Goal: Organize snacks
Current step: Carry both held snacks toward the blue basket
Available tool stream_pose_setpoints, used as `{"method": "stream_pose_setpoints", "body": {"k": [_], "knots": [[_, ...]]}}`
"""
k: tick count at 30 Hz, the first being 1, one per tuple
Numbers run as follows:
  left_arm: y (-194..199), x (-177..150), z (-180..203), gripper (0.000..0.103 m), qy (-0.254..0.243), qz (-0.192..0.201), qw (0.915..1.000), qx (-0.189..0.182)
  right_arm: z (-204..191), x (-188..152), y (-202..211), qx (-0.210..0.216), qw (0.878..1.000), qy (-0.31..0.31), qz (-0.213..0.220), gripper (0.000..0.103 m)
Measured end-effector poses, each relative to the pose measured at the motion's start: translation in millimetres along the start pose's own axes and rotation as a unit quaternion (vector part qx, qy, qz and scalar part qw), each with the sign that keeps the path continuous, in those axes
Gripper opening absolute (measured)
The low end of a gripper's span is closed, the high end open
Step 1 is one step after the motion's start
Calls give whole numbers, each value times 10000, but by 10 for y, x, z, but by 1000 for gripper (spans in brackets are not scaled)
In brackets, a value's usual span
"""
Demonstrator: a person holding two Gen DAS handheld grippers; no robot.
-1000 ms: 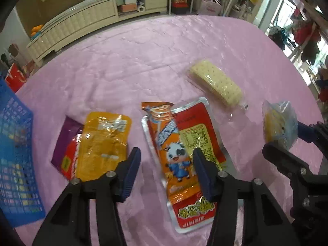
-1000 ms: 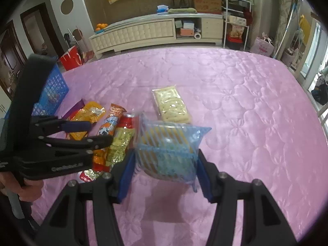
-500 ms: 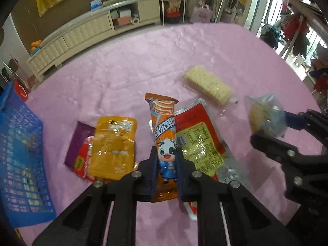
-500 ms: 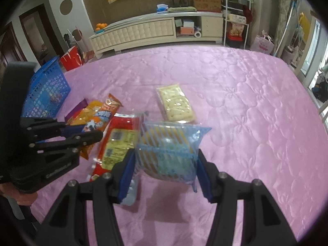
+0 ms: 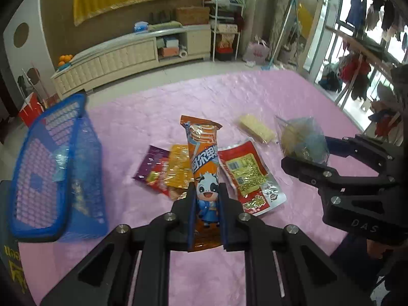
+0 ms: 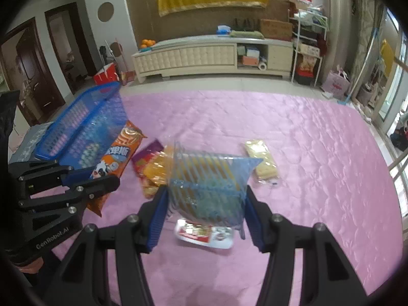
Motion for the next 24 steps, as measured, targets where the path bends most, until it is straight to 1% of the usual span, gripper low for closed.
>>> {"method": "stream_pose_setpoints", "body": {"k": [6,8,9,14,19,24], "knots": [[487,-36,-388,14,198,291,9993,157,-492,115,147,138,9995,232,163,61],[675,-34,-592,14,312,497,9978,299,-622,156,175,189,9991,300,216,61],[735,-40,-683,14,346,539,9974,343,-695,186,185,223,9989,331,245,61],[1048,-103,-1116,14,458,605,9959,494,-1106,339,217,469,9971,472,356,61],[1312,-161,-1531,14,645,681,9933,675,-1556,588,205,684,9938,706,523,61],[1475,-205,-1896,14,736,735,9909,852,-1921,655,93,843,9909,911,517,61]]}}
Point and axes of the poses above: each gripper's, at about its wrist camera, not at the fingertips, and y roughly against the way its jaws point, z to its right, x to its top, the point moved 9 cm from there along -y, roughly the way its jaws point, and after that the axes turned 2 degrees about -y, right-handed, at the moved point
